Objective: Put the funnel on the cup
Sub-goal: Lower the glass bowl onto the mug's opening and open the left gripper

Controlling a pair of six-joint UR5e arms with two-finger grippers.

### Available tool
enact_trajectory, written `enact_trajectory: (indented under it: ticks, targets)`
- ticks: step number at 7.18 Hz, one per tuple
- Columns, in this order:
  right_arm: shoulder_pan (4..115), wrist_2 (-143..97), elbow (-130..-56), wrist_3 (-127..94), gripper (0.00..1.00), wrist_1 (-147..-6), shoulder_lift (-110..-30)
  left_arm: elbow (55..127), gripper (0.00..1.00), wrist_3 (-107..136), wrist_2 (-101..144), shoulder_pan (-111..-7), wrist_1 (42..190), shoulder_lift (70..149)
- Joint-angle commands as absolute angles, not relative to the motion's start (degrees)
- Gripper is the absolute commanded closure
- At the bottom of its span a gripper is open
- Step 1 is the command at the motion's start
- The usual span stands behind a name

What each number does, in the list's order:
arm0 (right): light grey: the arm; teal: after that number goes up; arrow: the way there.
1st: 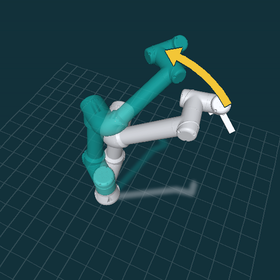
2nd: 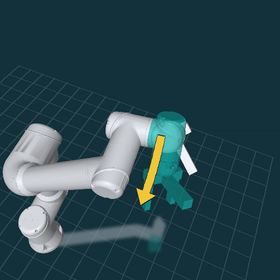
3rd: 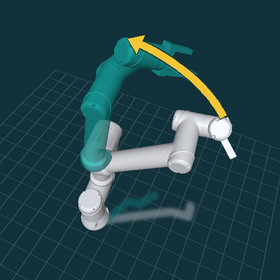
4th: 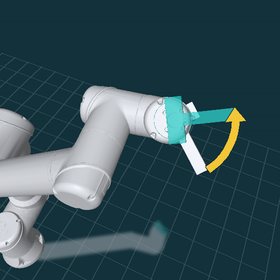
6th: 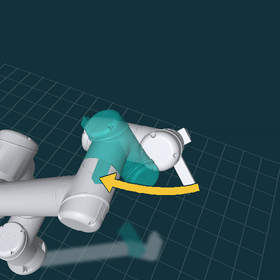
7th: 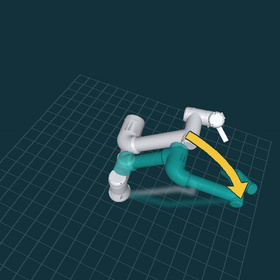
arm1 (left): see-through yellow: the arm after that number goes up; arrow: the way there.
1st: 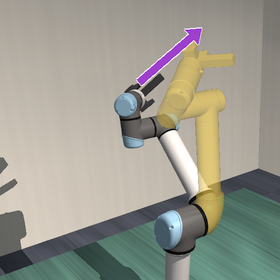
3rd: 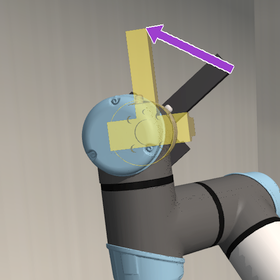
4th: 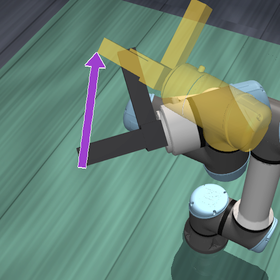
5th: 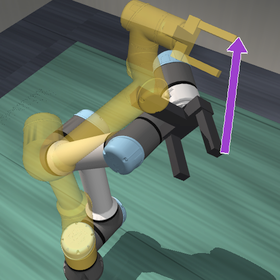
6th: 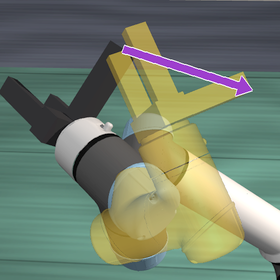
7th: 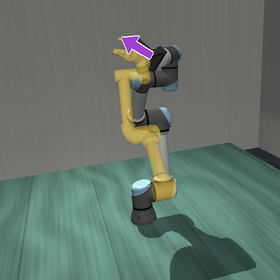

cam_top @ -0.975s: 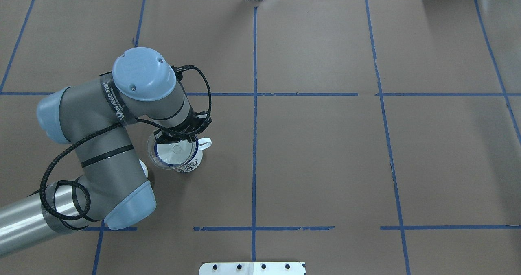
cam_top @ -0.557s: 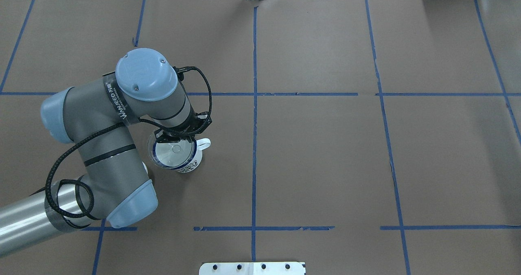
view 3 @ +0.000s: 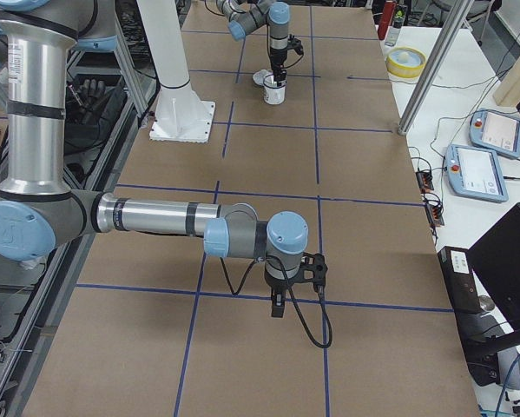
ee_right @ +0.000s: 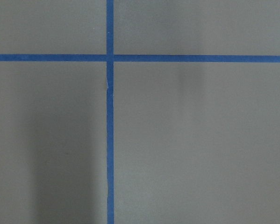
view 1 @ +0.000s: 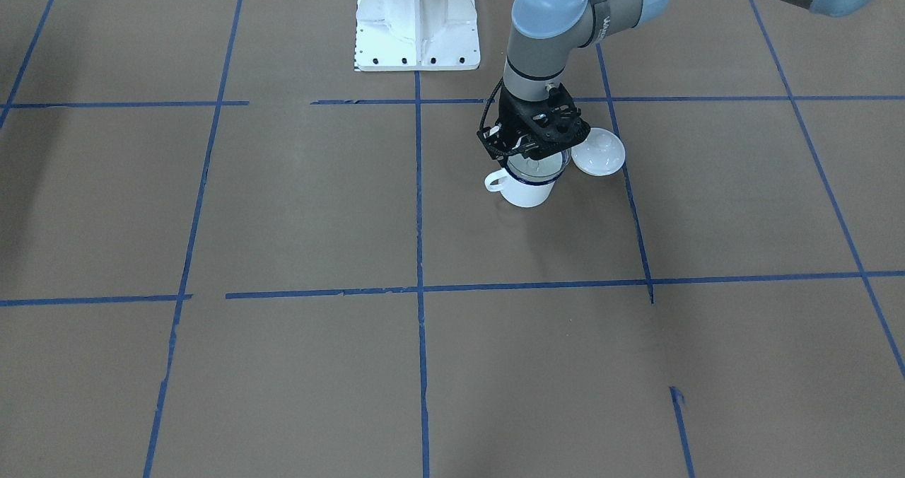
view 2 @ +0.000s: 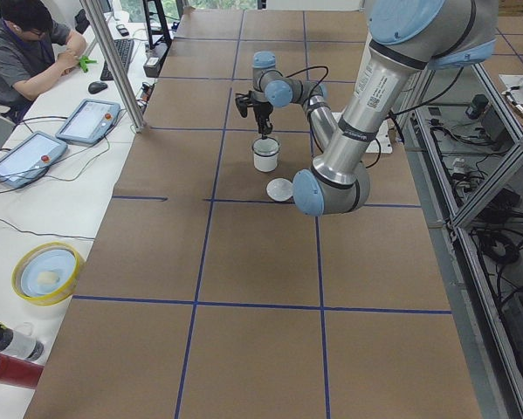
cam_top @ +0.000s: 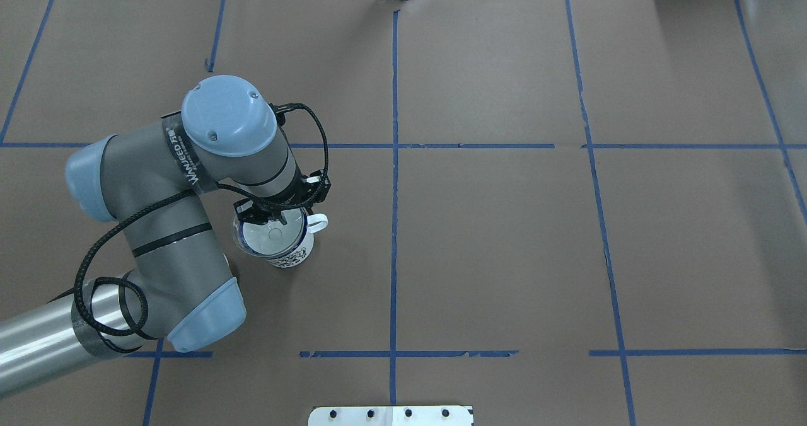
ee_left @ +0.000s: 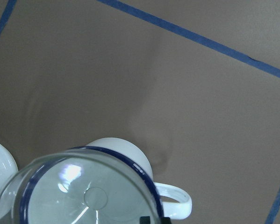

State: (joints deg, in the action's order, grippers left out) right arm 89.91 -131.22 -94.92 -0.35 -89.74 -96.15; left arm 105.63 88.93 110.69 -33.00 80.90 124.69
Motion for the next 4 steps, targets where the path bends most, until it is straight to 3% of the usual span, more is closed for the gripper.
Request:
enact_trajectory:
  ticks: [1, 4]
  targets:
    - [89.91, -131.22, -94.92, -0.35, 0.0, -89.74, -96.15, 105.99, 0.0, 88.95, 110.65, -33.48, 80.77, 124.63]
    - [89.91, -131.22, -94.92, -0.35, 0.0, -89.74, -96.15, 112.39, 0.0, 78.74, 111.18, -40.92, 80.86, 122.8]
